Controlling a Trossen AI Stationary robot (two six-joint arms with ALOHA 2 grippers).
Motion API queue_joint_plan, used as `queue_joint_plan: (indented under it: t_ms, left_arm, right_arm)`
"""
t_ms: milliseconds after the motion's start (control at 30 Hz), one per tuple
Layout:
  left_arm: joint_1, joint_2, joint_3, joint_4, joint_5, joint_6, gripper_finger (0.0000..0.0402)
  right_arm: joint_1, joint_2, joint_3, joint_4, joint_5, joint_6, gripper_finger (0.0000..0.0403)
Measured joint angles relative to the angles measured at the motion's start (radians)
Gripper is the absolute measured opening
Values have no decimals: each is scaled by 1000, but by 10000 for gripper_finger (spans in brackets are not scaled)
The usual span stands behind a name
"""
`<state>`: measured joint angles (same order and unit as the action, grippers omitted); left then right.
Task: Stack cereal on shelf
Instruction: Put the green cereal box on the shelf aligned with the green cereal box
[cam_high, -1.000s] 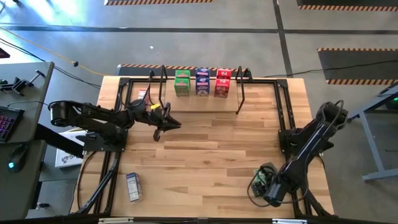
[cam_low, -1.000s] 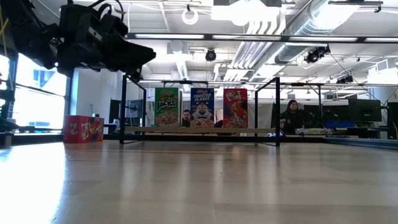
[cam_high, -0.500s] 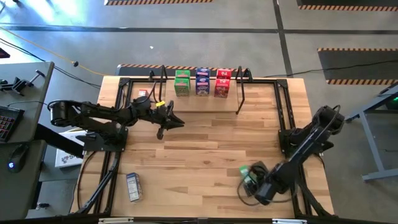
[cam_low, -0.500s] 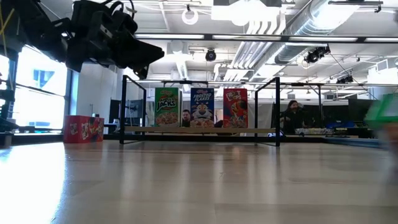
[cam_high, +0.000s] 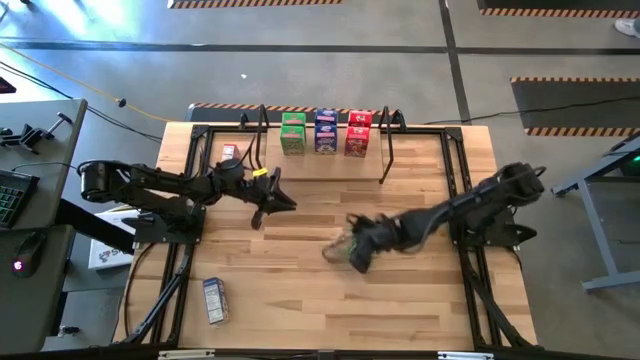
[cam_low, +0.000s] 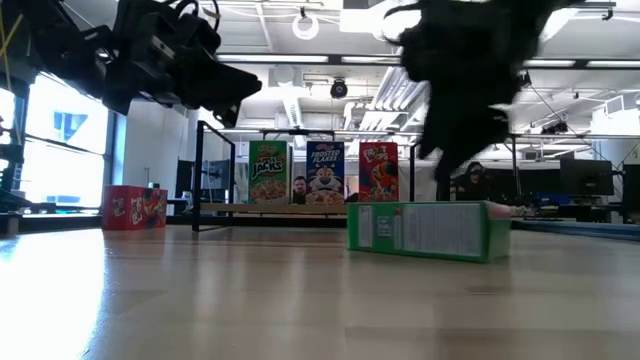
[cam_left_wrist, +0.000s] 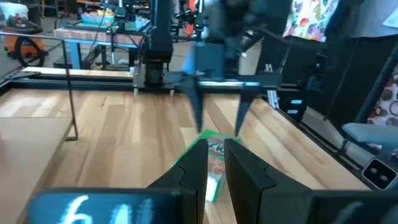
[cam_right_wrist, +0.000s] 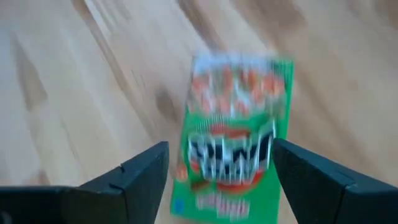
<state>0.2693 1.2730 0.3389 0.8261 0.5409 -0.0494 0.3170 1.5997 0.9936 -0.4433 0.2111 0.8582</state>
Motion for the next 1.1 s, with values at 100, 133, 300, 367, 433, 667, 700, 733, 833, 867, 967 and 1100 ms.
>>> queue_joint_plan:
  t_ms: [100,133,300,367,433,667,700,733,833,867,967,1100]
  left_arm:
    - [-17,0,0,0,-2,1,46]
    - [-23,0,0,-2,-6,1,46]
    - [-63,0,0,-55,-91,43,46]
    - [-72,0,0,-53,-108,46,46]
    - [-76,0,0,-53,-110,44,46]
    - [-106,51,54,-83,-180,-1,46]
    - [-115,79,72,-83,-188,-2,46]
    - [-124,110,91,-81,-195,-2,46]
    - [-148,214,149,-87,-236,-2,41]
    - [-153,249,171,-93,-252,-2,37]
    - [-158,336,225,-118,-298,-2,17]
    - [-159,437,277,-131,-333,-17,3]
  right_arm:
    - [-76,-4,0,64,-80,-109,273]
    - [-88,-7,3,53,-103,-115,273]
    - [-50,-22,48,-129,-131,-92,273]
    - [-6,-25,57,-205,-107,-68,273]
    - [52,-25,53,-270,-66,-46,272]
    - [216,-25,-15,-271,-20,86,218]
    - [228,-25,-15,-269,-4,88,202]
    - [238,-25,-15,-266,13,88,185]
    - [246,-23,-15,-247,27,60,132]
    - [243,-17,-15,-235,29,44,115]
    - [230,12,-15,-194,21,-19,64]
    - [220,65,-15,-146,7,-82,8]
